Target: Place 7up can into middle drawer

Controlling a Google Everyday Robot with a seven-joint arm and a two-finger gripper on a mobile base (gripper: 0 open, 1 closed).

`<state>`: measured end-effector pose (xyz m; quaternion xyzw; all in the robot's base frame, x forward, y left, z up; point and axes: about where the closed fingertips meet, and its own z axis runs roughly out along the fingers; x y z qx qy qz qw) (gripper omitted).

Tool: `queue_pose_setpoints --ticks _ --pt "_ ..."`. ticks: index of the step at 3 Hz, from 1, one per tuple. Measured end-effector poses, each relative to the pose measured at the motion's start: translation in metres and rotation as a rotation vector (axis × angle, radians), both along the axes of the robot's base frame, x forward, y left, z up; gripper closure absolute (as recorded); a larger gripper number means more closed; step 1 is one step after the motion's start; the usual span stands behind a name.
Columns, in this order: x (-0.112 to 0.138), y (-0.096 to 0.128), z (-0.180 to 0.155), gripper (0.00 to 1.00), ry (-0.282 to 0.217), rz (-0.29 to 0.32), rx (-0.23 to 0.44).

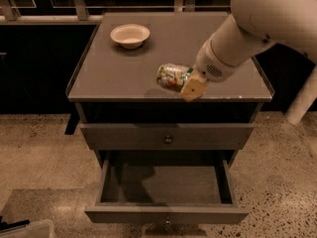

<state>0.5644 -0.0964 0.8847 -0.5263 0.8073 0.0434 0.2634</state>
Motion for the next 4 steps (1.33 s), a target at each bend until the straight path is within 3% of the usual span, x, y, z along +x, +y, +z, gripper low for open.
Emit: queue_pose_setpoints --ticks 2,3,4 --pt "-0.094 -0.004 -0.055 1.00 0.125 -0.135 0.129" --pt "-0.125 -0.007 -0.081 1.00 0.185 -0.196 0.176" --pt "-0.129 -0.008 -0.085 1.00 0.195 -0.200 0.177"
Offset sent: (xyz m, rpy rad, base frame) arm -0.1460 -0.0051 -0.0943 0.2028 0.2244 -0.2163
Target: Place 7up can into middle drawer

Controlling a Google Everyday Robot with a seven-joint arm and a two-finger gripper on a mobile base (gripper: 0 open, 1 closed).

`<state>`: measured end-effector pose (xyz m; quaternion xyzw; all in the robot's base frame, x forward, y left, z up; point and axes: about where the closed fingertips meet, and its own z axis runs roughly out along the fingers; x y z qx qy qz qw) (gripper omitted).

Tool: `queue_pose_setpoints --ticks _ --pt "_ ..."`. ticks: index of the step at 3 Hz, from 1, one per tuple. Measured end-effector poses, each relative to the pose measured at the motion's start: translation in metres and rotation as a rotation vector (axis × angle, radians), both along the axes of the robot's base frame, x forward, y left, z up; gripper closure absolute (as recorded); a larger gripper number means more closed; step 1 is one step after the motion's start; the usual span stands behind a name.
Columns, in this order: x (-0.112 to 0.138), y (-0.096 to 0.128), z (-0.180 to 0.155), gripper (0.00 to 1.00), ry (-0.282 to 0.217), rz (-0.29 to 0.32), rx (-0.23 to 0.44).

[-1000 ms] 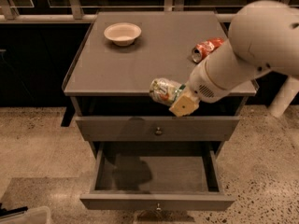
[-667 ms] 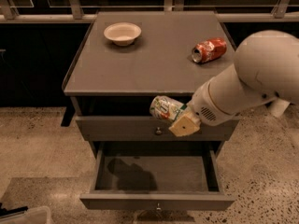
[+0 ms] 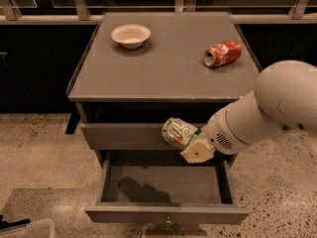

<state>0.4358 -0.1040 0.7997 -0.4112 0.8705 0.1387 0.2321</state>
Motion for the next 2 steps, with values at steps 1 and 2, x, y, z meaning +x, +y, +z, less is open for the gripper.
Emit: queue_pose_setpoints --ticks 1,2 --pt "-0.005 0.001 -0.009 1.00 -0.038 -0.008 0.017" --pt "-0.017 -0.001 -0.051 1.00 -0.062 -0.051 0.097"
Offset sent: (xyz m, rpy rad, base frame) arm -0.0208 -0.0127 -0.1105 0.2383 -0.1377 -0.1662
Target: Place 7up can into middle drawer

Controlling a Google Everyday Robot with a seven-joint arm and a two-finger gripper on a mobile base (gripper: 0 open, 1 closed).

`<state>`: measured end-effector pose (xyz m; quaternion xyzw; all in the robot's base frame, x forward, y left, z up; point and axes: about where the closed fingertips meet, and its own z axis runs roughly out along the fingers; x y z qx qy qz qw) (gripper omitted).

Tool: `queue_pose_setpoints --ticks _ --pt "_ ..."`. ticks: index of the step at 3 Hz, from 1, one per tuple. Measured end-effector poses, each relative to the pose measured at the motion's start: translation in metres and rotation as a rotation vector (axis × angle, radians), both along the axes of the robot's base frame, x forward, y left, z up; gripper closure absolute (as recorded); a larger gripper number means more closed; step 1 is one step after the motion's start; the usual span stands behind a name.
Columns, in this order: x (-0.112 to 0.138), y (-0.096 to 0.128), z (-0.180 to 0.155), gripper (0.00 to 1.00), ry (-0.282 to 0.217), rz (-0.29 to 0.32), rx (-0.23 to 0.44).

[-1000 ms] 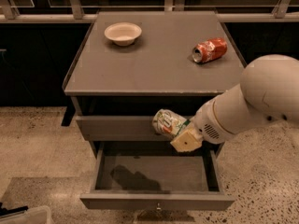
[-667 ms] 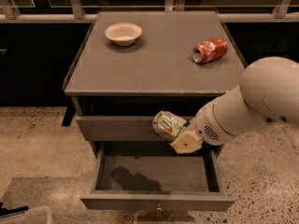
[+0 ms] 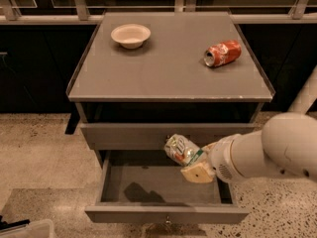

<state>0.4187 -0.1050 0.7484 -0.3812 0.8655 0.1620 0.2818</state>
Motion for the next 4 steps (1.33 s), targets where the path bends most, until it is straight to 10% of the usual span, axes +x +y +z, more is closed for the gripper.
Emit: queue_pose_setpoints --ticks 4 --pt "0.013 0.001 -0.119 1.00 -0.001 -0.129 0.092"
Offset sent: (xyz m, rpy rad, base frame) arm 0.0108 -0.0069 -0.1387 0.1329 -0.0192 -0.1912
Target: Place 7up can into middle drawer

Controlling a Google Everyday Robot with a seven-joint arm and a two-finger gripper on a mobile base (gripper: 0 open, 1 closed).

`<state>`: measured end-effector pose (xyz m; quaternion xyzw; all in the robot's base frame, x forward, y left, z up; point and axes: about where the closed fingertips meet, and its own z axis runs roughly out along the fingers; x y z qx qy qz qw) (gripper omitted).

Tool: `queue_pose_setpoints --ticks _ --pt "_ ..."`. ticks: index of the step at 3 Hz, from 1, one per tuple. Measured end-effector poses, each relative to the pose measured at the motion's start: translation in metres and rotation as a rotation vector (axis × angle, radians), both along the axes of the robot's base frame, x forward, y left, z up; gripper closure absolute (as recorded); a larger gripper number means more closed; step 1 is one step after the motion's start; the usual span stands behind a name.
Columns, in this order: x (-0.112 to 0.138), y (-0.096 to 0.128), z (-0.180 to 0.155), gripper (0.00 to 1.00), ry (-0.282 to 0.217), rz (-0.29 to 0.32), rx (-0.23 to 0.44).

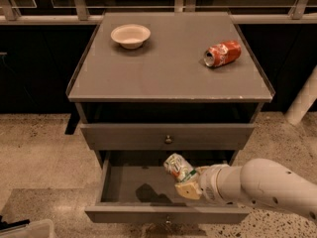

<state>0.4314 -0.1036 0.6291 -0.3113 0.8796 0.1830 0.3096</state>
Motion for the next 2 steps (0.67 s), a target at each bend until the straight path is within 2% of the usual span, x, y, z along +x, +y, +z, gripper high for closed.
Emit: queue_pose_setpoints --ticks 1,2 --pt "-0.003 -0.003 -0.013 1.00 0.000 -0.017 0.029" --pt "-0.004 -0.014 -0.060 1.00 0.024 -0.081 0.089"
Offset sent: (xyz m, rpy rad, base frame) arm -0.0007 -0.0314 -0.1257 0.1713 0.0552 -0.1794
